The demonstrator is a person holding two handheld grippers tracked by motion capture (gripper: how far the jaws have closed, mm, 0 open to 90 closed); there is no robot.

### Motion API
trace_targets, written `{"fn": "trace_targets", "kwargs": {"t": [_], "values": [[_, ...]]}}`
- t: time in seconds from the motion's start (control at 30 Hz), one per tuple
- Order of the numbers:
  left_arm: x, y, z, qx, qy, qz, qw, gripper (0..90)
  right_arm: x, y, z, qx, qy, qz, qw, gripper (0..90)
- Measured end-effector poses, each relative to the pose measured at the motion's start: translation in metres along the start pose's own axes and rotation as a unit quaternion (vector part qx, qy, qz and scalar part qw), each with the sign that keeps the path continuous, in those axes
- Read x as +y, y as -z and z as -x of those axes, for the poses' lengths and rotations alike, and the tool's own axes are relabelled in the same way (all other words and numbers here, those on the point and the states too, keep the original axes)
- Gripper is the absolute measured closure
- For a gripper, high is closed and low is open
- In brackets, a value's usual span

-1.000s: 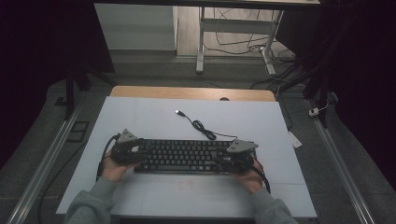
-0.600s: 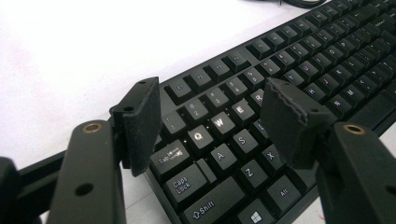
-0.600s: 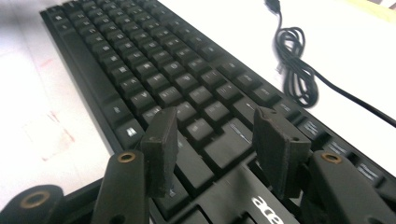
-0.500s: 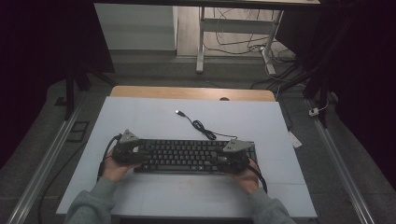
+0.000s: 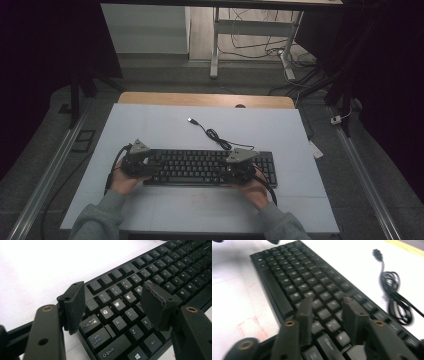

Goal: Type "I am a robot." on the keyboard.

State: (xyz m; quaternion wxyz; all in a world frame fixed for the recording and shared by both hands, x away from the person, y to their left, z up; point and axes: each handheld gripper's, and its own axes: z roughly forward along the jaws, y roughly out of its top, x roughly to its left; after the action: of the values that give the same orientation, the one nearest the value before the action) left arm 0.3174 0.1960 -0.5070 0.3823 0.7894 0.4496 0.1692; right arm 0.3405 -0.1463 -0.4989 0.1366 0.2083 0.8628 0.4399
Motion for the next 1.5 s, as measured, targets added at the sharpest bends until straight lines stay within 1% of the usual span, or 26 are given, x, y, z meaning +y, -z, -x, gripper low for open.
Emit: {"fn": "trace_targets", "kwargs": {"t": [0.1,0.13,0.23,0.33,0.63,0.8,0.83,0.9,0.93,1.0,1.03,1.4,1.5], "values": [[0.000,0.000,0.000,0.000,-0.001,-0.001,1.0000,36.4,0.004,-0.003,-0.003,0.009,0.002,-0.001,1.0000,71.7],[0.000,-0.001,0.000,-0.001,-0.001,-0.001,1.0000,36.3,0.005,-0.005,-0.003,0.017,0.001,0.004,0.9999,74.7],[0.000,-0.001,0.001,0.000,-0.001,-0.002,1.0000,36.2,0.008,-0.008,-0.005,0.032,0.002,0.002,0.9995,83.9],[0.000,-0.001,0.001,0.000,-0.004,-0.004,1.0000,36.1,0.011,-0.014,-0.007,0.042,0.006,-0.003,0.9991,89.2],[-0.001,-0.002,0.001,0.000,-0.005,-0.005,1.0000,35.9,0.020,-0.035,-0.017,0.053,0.012,-0.019,0.9984,89.4],[-0.001,-0.002,0.001,0.000,-0.005,-0.005,1.0000,35.8,0.022,-0.043,-0.022,0.057,0.016,-0.026,0.9979,89.4],[-0.001,-0.002,0.001,0.000,-0.005,-0.005,1.0000,35.8,0.022,-0.044,-0.023,0.056,0.017,-0.032,0.9977,89.5],[-0.001,-0.002,0.001,0.000,-0.005,-0.006,1.0000,35.7,0.022,-0.046,-0.024,0.058,0.019,-0.036,0.9975,89.5],[-0.001,-0.002,0.001,0.000,-0.006,-0.006,1.0000,35.7,0.021,-0.048,-0.024,0.060,0.016,-0.035,0.9975,89.5],[-0.001,-0.002,0.002,-0.001,-0.007,-0.007,1.0000,35.6,0.021,-0.050,-0.025,0.059,0.018,-0.038,0.9974,89.5],[-0.001,-0.002,0.002,-0.001,-0.008,-0.007,0.9999,35.5,0.022,-0.050,-0.025,0.056,0.019,-0.044,0.9973,89.5],[-0.001,-0.003,0.002,-0.001,-0.010,-0.011,0.9999,35.2,0.020,-0.058,-0.025,0.052,0.016,-0.050,0.9973,89.4],[-0.002,-0.003,0.002,-0.001,-0.010,-0.011,0.9999,35.1,0.020,-0.059,-0.025,0.051,0.020,-0.054,0.9971,89.4]]}}
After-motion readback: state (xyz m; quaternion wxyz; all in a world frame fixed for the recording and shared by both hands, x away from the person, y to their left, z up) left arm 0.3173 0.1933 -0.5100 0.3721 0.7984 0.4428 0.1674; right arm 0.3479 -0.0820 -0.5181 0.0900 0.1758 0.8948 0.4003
